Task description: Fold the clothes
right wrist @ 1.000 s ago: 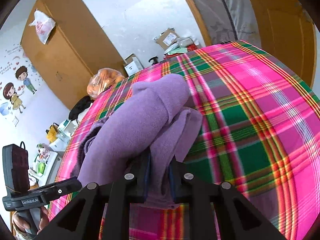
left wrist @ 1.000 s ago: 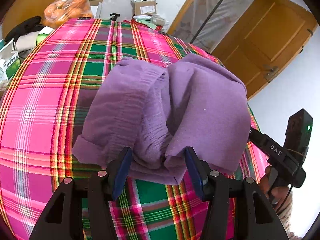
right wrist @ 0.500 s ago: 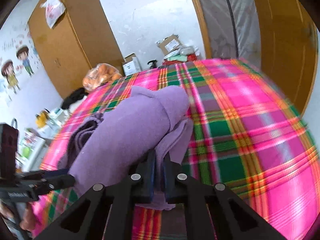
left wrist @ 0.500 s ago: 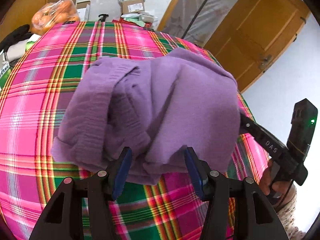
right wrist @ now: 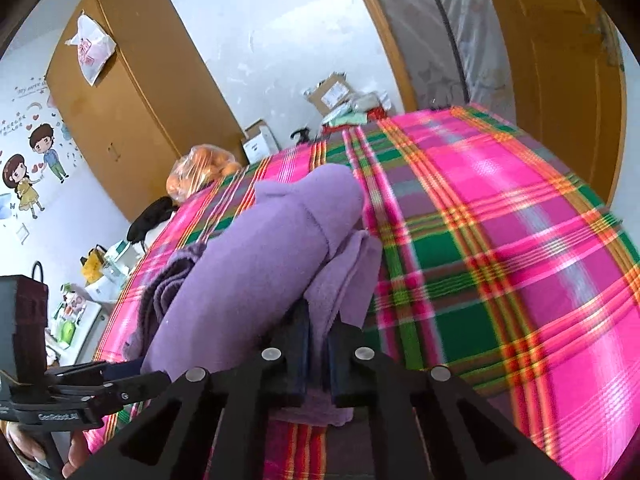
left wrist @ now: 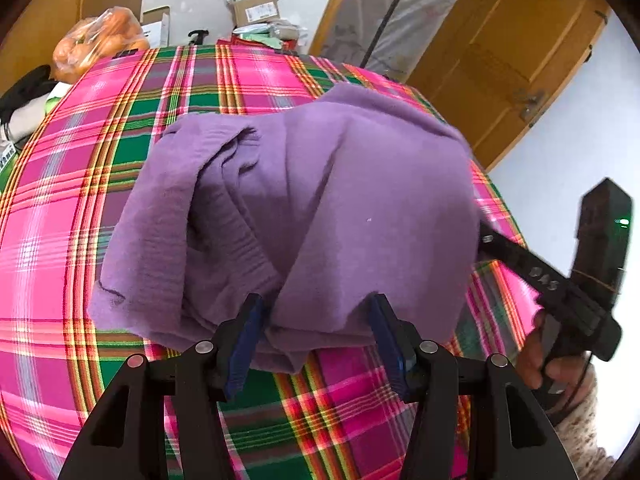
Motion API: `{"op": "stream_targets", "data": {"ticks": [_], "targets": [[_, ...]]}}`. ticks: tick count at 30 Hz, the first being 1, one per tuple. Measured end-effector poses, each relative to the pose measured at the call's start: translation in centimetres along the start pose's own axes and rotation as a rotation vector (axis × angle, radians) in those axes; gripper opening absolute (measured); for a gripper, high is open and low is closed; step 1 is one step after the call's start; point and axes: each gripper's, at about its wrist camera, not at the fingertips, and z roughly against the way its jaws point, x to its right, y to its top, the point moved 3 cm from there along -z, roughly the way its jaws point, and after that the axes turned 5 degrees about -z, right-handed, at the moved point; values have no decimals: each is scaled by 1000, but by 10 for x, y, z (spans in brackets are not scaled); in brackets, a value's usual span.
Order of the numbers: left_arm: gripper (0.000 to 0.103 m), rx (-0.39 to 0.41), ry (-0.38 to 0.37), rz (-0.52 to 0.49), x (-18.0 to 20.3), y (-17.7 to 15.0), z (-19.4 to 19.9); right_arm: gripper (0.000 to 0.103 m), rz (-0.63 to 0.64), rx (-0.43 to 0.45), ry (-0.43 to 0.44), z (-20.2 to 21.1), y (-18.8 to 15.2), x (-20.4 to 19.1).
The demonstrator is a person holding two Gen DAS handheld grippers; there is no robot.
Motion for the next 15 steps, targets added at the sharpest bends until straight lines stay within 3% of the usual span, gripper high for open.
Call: {"op": "stream_targets", "data": {"ticks": [15], "targets": [[58, -8, 3, 22, 1, 0, -7, 7, -28, 80, -29, 21, 17, 18]]}}
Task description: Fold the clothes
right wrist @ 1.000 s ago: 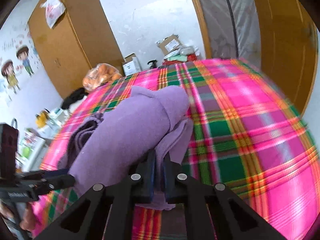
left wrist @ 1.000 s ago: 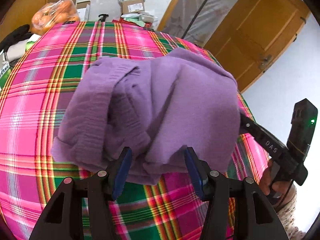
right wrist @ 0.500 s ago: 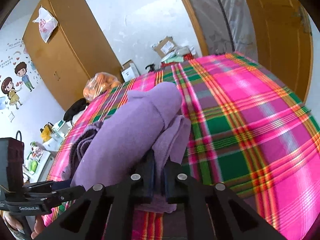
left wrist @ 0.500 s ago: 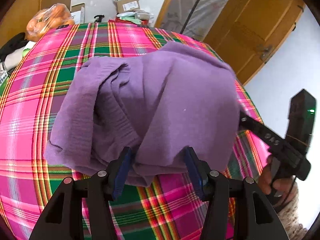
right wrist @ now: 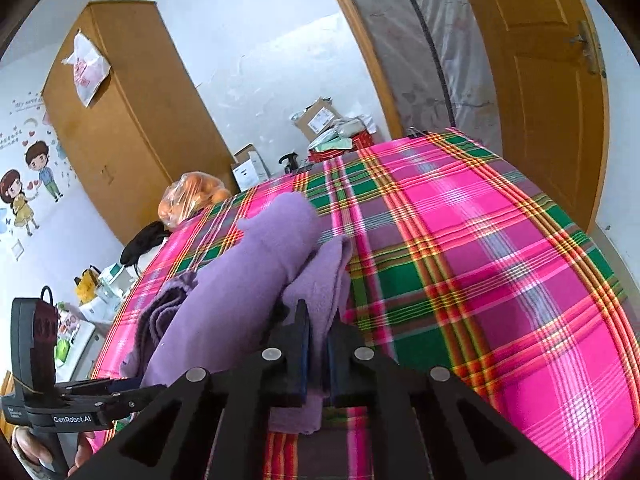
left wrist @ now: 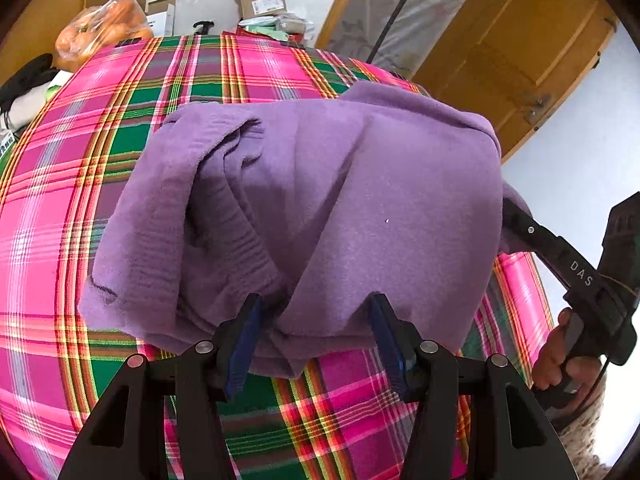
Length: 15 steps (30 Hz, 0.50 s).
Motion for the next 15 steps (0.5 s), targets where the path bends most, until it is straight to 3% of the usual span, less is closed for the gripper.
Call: {"op": "stream_targets", "data": {"ticks": [15], "targets": [[58, 14, 0, 10, 3, 1, 5, 7, -49, 63, -72, 19, 16, 37]]}}
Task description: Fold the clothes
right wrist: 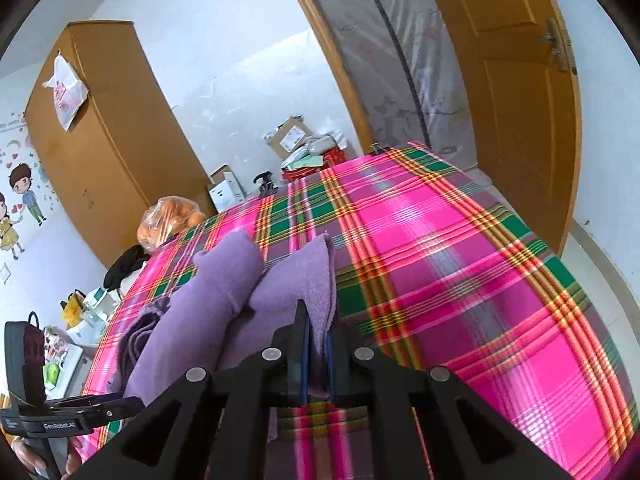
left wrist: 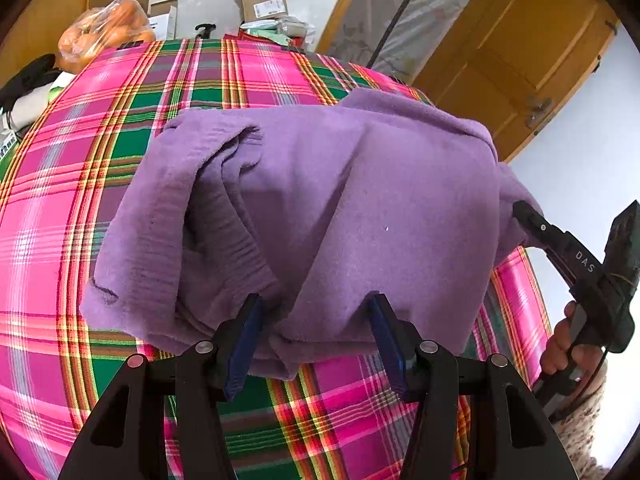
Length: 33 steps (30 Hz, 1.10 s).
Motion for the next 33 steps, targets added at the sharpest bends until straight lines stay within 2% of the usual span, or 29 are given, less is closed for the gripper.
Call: {"op": "stream_targets", "data": {"ticks": [13, 24, 33], "targets": [[58, -5, 3, 1, 0, 3, -6, 7, -78, 45, -101, 8, 13, 50], [58, -17, 1, -13, 8, 4, -12, 7, -167, 50, -173, 11, 19, 95], [58, -20, 5, -13, 10, 5, -11, 7, -181, 48, -199, 8, 20, 110]]}}
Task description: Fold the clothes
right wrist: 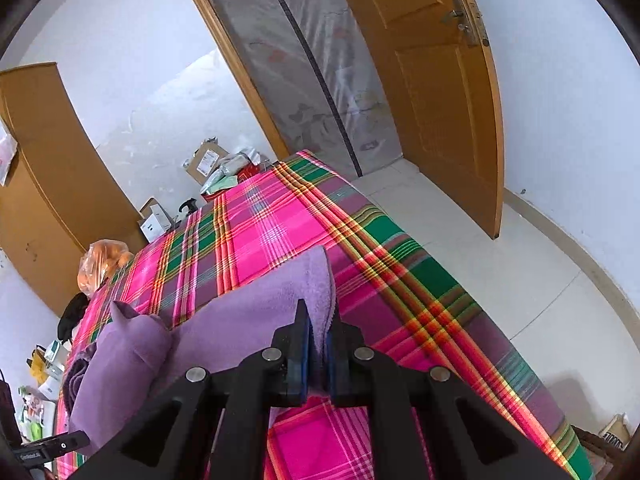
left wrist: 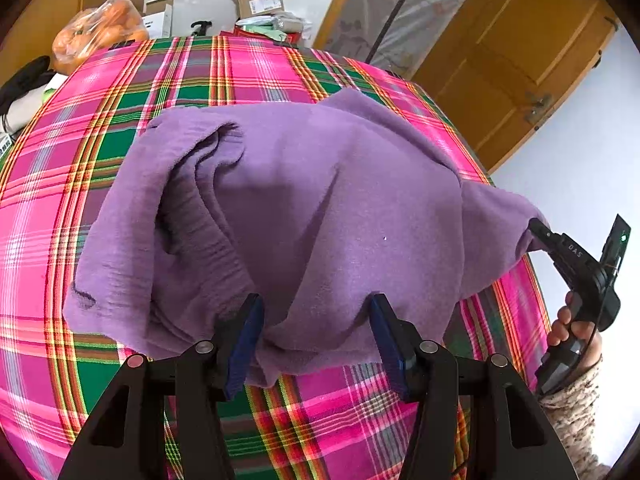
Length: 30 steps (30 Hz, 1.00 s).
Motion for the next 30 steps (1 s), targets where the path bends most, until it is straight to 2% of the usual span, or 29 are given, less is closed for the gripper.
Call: {"op": "stream_targets", "data": {"ticks": [18, 25, 30], "targets": [[58, 32, 3, 38, -18, 2, 12, 7, -1, -20, -55, -11, -1, 7], [58, 60, 50, 68, -41, 3, 25, 11, -13, -57, -106, -16, -4, 13], [58, 87, 88, 118, -67, 6, 36, 13, -6, -37, -120, -2, -5, 5]]}}
